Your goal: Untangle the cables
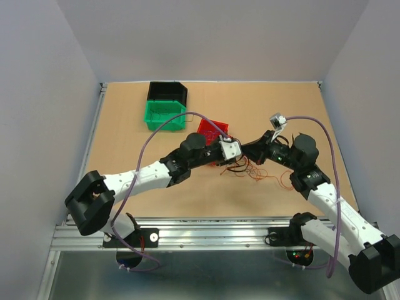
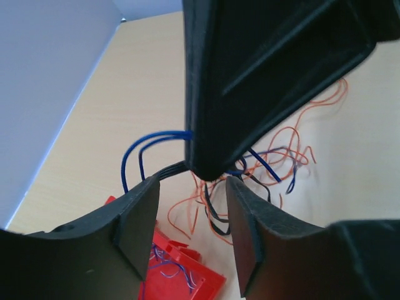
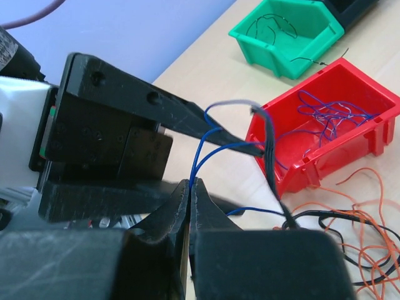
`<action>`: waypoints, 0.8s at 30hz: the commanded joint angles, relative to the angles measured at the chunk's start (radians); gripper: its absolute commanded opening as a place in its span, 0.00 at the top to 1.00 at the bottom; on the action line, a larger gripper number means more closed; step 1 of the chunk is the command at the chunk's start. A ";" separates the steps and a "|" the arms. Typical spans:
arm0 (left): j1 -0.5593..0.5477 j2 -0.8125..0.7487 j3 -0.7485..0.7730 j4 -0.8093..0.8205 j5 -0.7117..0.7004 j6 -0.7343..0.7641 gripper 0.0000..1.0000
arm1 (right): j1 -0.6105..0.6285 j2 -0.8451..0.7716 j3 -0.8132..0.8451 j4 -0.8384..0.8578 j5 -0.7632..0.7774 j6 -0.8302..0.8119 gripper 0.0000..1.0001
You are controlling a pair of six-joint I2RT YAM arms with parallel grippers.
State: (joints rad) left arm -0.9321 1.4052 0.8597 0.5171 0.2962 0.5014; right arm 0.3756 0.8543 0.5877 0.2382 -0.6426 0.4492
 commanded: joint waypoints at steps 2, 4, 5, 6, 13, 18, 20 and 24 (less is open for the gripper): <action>0.001 0.031 0.059 0.171 -0.084 0.035 0.50 | 0.009 0.003 -0.017 0.072 -0.042 0.011 0.99; 0.001 0.057 0.071 0.184 -0.103 0.035 0.60 | 0.009 0.002 -0.019 0.070 -0.039 0.008 0.99; 0.003 0.063 0.081 0.187 -0.117 0.035 0.64 | 0.009 -0.001 -0.022 0.066 -0.032 0.006 0.95; 0.004 0.066 0.079 0.187 -0.118 0.035 0.69 | 0.009 -0.003 -0.022 0.064 -0.026 0.003 0.93; 0.022 0.023 -0.004 0.250 -0.108 -0.013 1.00 | 0.009 0.008 -0.009 0.001 0.078 -0.032 0.75; 0.062 0.000 -0.022 0.224 -0.014 -0.067 1.00 | 0.009 -0.027 -0.015 -0.040 0.223 -0.061 0.43; 0.072 -0.012 -0.030 0.210 0.003 -0.073 1.00 | 0.009 -0.043 -0.020 -0.063 0.276 -0.076 0.42; 0.093 -0.044 -0.050 0.205 0.021 -0.080 1.00 | 0.009 -0.029 -0.014 -0.100 0.402 -0.093 0.44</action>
State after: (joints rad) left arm -0.8547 1.4353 0.8280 0.6800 0.2684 0.4503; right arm 0.3809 0.8291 0.5869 0.1631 -0.3920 0.3931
